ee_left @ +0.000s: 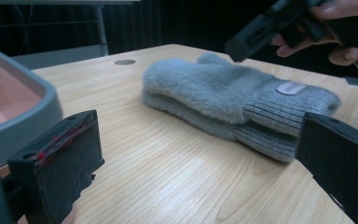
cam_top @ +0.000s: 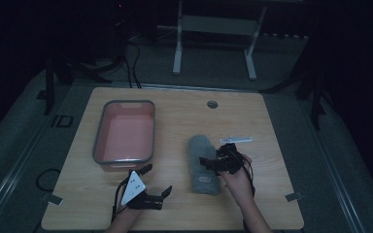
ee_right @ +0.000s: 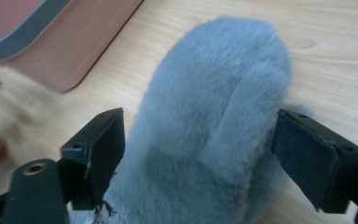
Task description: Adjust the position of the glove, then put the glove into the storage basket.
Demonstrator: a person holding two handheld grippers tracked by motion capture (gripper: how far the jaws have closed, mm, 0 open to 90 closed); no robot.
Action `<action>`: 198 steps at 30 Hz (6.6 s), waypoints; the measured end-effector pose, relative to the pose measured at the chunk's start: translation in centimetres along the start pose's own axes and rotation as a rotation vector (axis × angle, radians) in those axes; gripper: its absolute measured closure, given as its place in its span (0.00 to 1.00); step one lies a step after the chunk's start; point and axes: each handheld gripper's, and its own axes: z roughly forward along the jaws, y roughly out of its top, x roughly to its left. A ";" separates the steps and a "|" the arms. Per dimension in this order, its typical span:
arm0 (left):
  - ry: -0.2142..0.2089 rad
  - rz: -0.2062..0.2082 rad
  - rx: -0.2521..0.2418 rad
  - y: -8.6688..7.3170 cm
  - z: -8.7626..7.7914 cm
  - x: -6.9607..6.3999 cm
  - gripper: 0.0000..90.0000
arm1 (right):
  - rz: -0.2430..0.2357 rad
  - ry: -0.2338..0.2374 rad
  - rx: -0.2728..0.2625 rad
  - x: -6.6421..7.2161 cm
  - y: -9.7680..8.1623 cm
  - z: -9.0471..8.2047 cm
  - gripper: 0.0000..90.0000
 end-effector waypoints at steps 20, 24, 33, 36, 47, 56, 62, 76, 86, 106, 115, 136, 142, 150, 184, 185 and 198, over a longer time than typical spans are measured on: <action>-0.015 -0.050 0.106 2.1 1.9 -0.8 0.01 | -0.280 0.083 -0.136 -3.4 -1.6 -2.7 0.19; -0.054 -0.084 0.117 3.8 2.9 -1.3 0.01 | -0.293 0.070 -0.145 -3.7 -2.0 -3.2 0.18; -0.095 -0.125 0.261 6.9 7.2 -1.9 0.01 | -0.205 0.052 -0.103 -4.1 -1.9 -4.4 0.14; -0.087 -0.152 0.321 6.9 8.9 -1.6 0.01 | -0.211 0.025 -0.078 -3.5 -2.1 -3.8 0.15; -0.074 -0.151 0.447 6.2 12.8 -0.6 0.23 | -0.081 0.039 -0.083 -3.2 -2.5 -0.6 0.48; -0.054 -0.187 0.561 5.0 14.2 0.3 0.27 | -0.021 0.008 0.023 -4.4 -4.0 1.7 0.42; -0.078 -0.192 0.577 4.6 15.0 0.6 0.26 | -0.028 0.073 0.052 -5.1 -3.9 2.4 0.44; -0.137 -0.230 0.602 4.2 17.4 1.0 0.19 | -0.093 0.158 0.097 -6.0 -3.5 2.5 0.83; -0.296 -0.234 0.613 4.7 18.1 1.2 0.74 | -0.103 0.142 0.098 -5.8 -3.4 2.4 0.86; -0.276 -0.162 0.566 9.4 16.2 0.3 0.88 | -0.075 0.180 -0.020 -4.5 -2.4 -0.9 0.92; -0.245 -0.136 0.517 14.0 14.7 1.1 0.88 | -0.086 0.232 -0.095 -3.5 1.1 -3.4 0.92; -0.123 -0.074 0.481 21.4 8.7 7.3 0.88 | -0.158 0.344 -0.165 1.9 10.4 -2.8 0.92; -0.081 -0.073 0.471 22.2 6.0 10.2 0.88 | -0.200 0.365 -0.158 4.8 13.3 -1.2 0.92; 0.001 -0.104 0.474 21.7 2.0 14.2 0.88 | -0.233 0.414 -0.139 8.8 16.3 2.6 0.92; 0.145 -0.341 0.744 8.5 5.9 21.3 0.87 | -0.232 0.122 0.196 12.2 14.1 18.6 0.91; 0.152 -0.348 0.753 8.5 6.1 21.2 0.87 | -0.232 0.114 0.200 12.3 14.1 18.7 0.91; 0.325 -0.365 0.811 7.7 7.1 21.1 0.57 | -0.311 0.075 0.225 13.5 14.3 17.7 0.55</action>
